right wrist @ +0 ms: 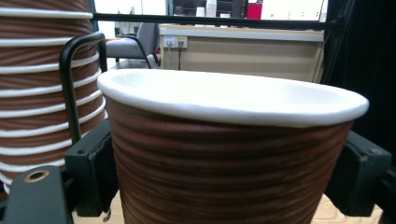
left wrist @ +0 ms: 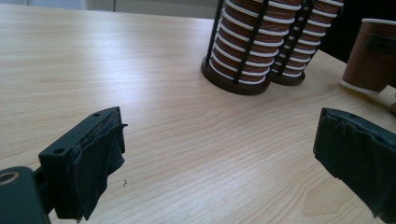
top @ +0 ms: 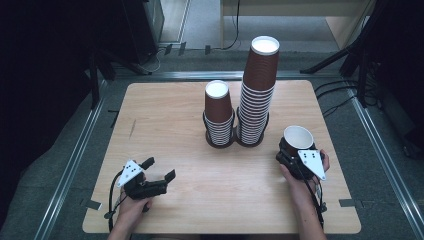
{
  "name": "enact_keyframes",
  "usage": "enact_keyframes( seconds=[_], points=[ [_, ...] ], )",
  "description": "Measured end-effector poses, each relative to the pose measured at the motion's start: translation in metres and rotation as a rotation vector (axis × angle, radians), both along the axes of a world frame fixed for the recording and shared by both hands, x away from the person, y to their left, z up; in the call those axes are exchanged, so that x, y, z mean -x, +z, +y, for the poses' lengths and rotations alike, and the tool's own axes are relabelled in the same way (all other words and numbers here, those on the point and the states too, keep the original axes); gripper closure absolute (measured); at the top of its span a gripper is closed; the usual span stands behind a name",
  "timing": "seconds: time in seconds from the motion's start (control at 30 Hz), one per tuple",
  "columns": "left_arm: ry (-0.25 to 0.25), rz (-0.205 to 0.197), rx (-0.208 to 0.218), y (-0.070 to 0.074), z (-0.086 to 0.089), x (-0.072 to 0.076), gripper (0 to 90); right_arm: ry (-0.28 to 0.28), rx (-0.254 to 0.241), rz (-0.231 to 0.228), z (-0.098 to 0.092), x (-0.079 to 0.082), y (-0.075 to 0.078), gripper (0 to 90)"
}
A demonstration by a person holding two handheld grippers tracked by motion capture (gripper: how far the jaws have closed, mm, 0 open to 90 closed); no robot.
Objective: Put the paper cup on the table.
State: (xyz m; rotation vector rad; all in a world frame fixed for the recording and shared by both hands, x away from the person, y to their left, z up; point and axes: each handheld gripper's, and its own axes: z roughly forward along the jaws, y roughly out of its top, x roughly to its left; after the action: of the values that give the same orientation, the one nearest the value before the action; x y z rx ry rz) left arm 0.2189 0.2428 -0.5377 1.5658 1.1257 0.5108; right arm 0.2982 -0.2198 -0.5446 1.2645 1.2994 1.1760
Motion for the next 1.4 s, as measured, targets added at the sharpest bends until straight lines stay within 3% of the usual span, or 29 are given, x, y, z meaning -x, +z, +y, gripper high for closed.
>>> enact_keyframes(
  seconds=[0.23, 0.43, 0.77, 1.17, 1.4],
  points=[
    [0.027, 0.012, -0.016, -0.003, 0.009, 0.007, 2.3, 0.011, 0.045, 0.019, 0.004, 0.001, -0.002, 13.2],
    [0.061, 0.000, -0.047, -0.004, 0.019, 0.019, 2.3, 0.018, 0.036, 0.026, 0.002, 0.001, -0.003, 13.2],
    [0.102, 0.004, -0.034, -0.003, 0.028, 0.027, 2.3, 0.035, 0.018, 0.077, -0.002, 0.011, 0.001, 12.9],
    [0.117, 0.006, -0.026, -0.003, 0.034, 0.032, 2.3, 0.073, 0.058, 0.095, -0.003, 0.017, 0.000, 10.5],
    [0.123, 0.006, -0.019, -0.003, 0.037, 0.032, 2.3, 0.148, 0.033, 0.108, -0.006, 0.018, 0.002, 7.6]
  ],
)
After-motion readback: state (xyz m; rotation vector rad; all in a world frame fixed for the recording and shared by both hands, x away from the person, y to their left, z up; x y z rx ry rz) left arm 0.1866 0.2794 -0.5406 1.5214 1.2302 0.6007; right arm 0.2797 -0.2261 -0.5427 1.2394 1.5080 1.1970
